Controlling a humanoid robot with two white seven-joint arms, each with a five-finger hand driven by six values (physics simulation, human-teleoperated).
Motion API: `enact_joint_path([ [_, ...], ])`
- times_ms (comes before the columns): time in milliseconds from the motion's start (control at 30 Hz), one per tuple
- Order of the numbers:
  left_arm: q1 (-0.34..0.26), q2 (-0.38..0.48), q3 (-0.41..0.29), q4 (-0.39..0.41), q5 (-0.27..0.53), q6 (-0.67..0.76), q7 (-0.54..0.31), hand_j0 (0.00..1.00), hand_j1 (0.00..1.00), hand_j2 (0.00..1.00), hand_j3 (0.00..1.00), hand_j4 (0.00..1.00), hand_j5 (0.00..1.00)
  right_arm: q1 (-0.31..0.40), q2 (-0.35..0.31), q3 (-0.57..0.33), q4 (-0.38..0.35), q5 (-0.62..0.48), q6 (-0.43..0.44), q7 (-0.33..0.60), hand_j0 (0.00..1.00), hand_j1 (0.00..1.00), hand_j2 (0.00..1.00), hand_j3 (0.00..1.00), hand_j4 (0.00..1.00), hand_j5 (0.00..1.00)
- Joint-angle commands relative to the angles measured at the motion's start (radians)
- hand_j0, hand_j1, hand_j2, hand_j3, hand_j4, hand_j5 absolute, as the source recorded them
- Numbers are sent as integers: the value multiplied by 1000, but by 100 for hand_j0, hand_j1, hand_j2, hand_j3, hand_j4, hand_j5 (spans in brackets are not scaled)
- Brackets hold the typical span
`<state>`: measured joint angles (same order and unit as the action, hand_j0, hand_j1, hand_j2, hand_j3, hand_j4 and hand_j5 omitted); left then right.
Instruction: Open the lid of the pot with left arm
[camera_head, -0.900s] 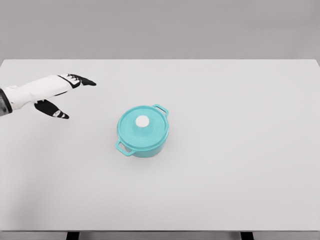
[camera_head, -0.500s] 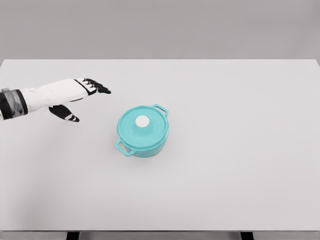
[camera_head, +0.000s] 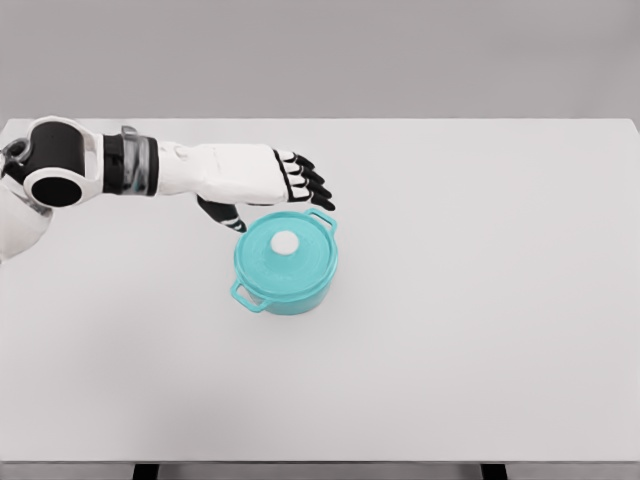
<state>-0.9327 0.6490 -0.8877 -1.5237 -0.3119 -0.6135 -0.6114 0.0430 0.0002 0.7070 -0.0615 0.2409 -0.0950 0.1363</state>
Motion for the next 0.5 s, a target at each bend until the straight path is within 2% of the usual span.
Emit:
enact_joint_path([
  [0,0,-8,-14,-9,22,3,0,100,100,100,100,100,100,0,0,0,0,0,0,0,100,100,100,100,100,100],
  [67,17,6,-14,-15,22,3,0,100,100,100,100,100,100,0,0,0,0,0,0,0,100,100,100,100,100,100],
  [133,34,24,-16,-67,22,3,0,100,100,100,100,100,100,0,0,0,0,0,0,0,100,100,100,100,100,100],
  [233,51,35,-16,-67,17,3,0,100,100,100,100,100,100,-2,0,0,0,0,0,0,100,100,100,100,100,100],
  [333,51,35,-16,-66,16,3,0,93,93,93,93,93,93,-2,0,0,0,0,0,0,100,100,100,100,100,100],
  [467,52,31,-20,-62,-10,3,0,92,92,92,92,92,92,0,0,0,0,0,0,0,100,100,100,100,100,100],
])
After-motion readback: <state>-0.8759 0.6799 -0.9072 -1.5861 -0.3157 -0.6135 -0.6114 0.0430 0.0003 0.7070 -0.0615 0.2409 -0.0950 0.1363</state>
